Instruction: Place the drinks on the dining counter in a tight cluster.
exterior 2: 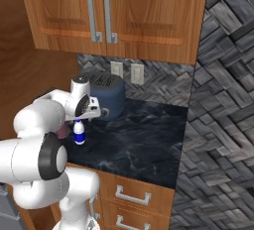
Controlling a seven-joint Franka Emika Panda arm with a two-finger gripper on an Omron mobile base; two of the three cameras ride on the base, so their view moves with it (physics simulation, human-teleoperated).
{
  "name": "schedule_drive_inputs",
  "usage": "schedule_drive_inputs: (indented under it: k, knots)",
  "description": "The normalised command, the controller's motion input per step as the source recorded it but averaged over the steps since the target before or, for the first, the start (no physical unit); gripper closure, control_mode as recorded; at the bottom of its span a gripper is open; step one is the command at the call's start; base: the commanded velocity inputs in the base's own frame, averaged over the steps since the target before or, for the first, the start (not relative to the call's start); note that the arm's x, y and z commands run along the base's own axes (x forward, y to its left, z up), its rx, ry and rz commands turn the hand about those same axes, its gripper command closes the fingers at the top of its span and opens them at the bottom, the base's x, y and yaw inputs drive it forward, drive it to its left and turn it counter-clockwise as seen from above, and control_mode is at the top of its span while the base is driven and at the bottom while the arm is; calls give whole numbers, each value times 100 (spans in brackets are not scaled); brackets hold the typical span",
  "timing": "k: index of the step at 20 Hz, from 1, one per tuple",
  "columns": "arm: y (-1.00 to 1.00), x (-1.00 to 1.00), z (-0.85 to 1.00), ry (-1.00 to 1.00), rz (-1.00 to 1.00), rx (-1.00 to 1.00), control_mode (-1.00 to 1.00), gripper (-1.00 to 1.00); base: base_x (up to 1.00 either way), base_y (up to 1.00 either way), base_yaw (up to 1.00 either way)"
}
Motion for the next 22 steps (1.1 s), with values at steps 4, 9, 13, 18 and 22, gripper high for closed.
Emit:
schedule_drive_inputs:
  k: [4,9,13,18,22]
  knots:
    - [0,-8,-14,0,0,0,-100,-100,0,0,0]
    - [0,0,-15,-1,0,0,-100,-100,0,0,0]
    - [0,0,-3,0,0,0,-100,-100,0,0,0]
    - [0,0,0,0,0,0,-100,-100,0,0,0]
    - [0,0,-3,0,0,0,-100,100,0,0,0]
